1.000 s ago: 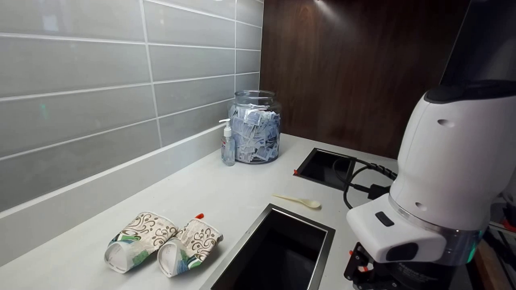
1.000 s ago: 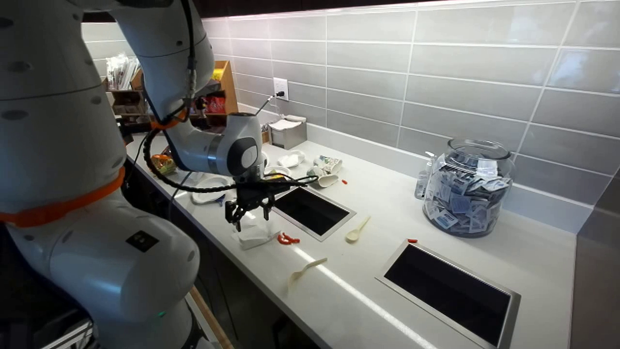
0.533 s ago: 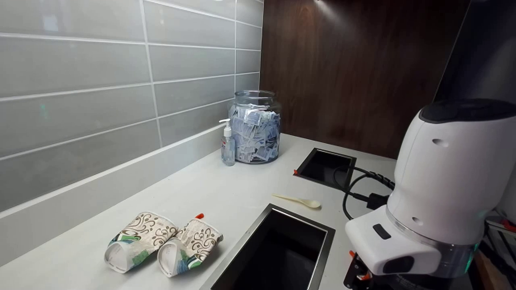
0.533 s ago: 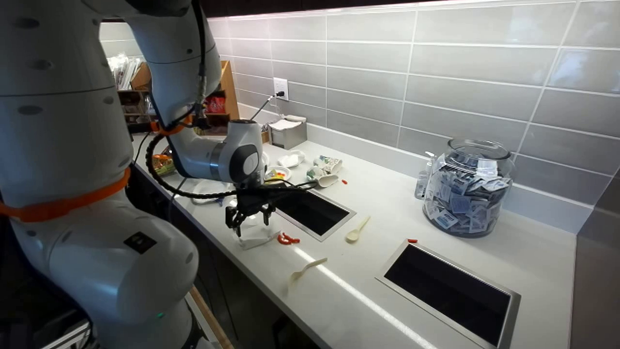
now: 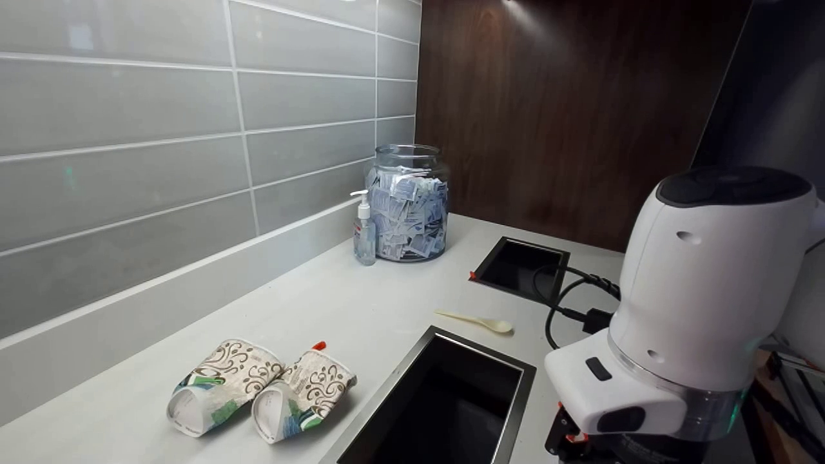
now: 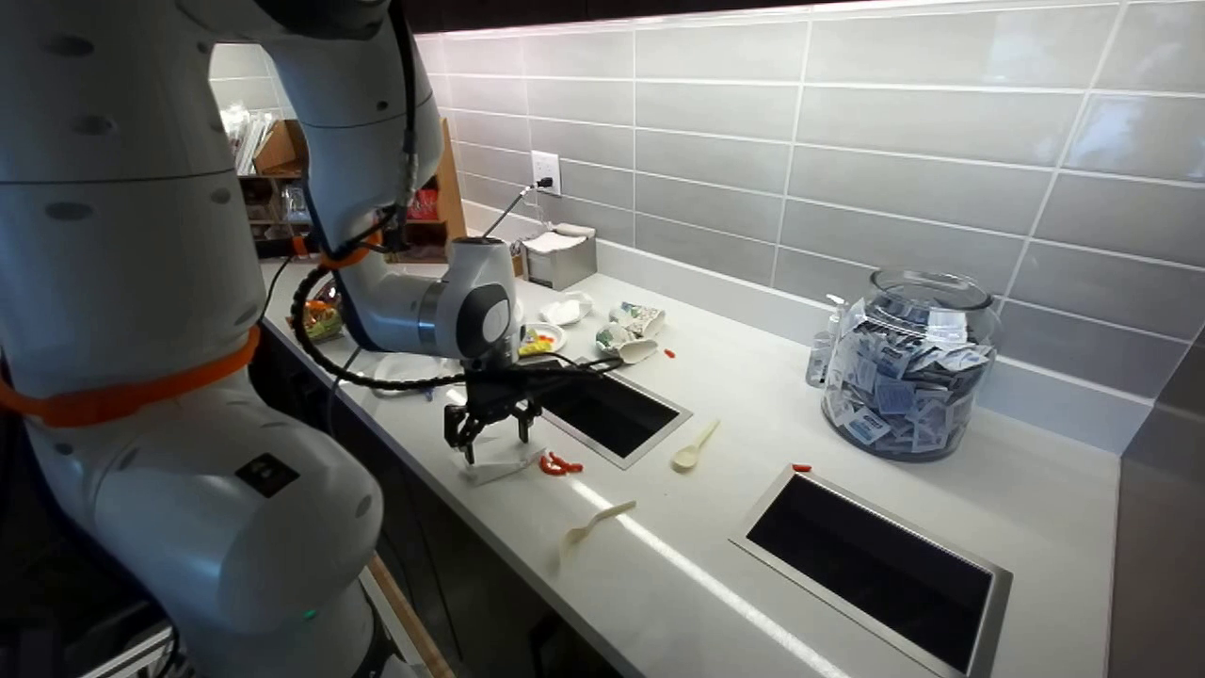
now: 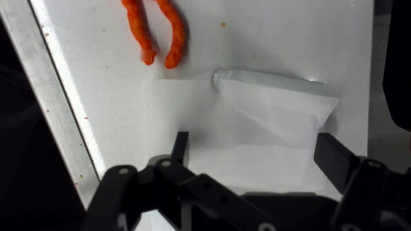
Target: Put the cupcake lining into the hole in the table
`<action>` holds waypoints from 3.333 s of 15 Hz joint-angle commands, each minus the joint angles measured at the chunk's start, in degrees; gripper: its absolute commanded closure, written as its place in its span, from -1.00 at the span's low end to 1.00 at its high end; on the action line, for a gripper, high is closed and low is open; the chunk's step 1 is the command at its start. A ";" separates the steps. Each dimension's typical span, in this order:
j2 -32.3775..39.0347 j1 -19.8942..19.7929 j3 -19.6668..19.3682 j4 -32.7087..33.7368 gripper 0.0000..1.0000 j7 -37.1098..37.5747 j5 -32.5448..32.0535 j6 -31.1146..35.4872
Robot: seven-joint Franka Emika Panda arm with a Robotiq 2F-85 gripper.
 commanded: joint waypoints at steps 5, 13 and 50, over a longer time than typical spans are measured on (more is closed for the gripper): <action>4.23 -2.06 0.78 1.84 -0.74 3.50 -3.92 3.18; 4.99 -2.80 0.82 3.24 0.59 5.33 -5.87 3.25; -9.31 -6.52 -5.26 2.17 0.99 4.80 -15.63 -13.55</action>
